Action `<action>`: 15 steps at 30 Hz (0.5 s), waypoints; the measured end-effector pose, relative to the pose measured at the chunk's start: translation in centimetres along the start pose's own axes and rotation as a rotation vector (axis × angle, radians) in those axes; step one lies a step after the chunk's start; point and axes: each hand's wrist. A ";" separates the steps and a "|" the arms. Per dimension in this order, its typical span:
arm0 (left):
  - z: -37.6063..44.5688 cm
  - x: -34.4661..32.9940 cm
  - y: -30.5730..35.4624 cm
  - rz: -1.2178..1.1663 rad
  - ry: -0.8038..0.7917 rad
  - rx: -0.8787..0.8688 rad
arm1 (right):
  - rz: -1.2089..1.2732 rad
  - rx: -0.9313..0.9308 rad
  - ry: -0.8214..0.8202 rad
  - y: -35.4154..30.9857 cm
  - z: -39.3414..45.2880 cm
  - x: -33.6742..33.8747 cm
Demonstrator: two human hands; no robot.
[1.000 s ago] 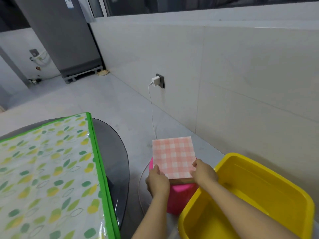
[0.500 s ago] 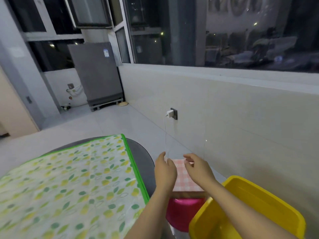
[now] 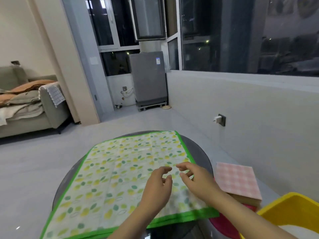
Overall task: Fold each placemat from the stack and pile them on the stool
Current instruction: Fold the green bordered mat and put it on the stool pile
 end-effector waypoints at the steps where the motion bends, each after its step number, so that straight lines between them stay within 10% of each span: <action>1: -0.7 0.9 -0.9 0.025 -0.003 0.000 | -0.035 0.013 -0.034 -0.2 0.0 -0.9; 15: -6.6 5.6 -7.8 0.101 -0.269 -0.135 | -0.393 0.334 -0.319 1.1 -0.9 -6.0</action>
Point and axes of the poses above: each hand's wrist, its own z-axis towards the middle knuckle, its own x-axis out of the back of the hand, y = z × x, and after that the axes turned 14 degrees about -x, right-handed
